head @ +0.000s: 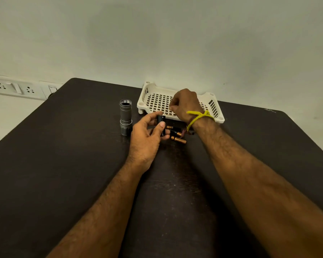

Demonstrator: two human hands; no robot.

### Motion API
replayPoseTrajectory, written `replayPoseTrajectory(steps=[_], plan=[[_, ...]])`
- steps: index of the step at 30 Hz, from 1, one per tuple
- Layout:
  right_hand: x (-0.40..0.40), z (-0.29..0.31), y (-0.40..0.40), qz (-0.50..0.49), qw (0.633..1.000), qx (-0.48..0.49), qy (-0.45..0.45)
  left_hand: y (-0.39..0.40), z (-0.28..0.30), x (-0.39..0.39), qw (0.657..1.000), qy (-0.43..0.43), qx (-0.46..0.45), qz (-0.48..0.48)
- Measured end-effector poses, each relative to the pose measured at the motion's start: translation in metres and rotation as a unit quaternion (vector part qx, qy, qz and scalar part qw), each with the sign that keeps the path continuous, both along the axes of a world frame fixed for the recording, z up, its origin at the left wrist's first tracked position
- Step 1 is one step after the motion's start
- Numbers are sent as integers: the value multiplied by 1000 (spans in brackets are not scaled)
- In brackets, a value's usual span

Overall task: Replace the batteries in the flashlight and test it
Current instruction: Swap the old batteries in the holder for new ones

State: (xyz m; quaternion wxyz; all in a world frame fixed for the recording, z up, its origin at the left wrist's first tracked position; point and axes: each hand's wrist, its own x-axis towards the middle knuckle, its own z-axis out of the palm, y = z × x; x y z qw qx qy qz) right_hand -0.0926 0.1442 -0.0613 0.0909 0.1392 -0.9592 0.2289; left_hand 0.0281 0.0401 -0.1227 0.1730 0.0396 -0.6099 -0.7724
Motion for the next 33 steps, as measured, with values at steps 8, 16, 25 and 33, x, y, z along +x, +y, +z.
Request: replayPoseTrajectory(steps=[8, 16, 25, 33], plan=[[-4, 4, 7, 40, 997, 55, -45, 2, 3, 1, 1000, -4, -14, 4], [-14, 15, 0, 74, 982, 139, -102, 0, -3, -3, 1000, -10, -3, 0], [-23, 6, -12, 59, 985, 149, -60, 0, -2, -2, 1000, -2, 7, 2], [-1, 1, 2, -12, 997, -68, 21, 2, 3, 0, 1000, -3, 19, 6]])
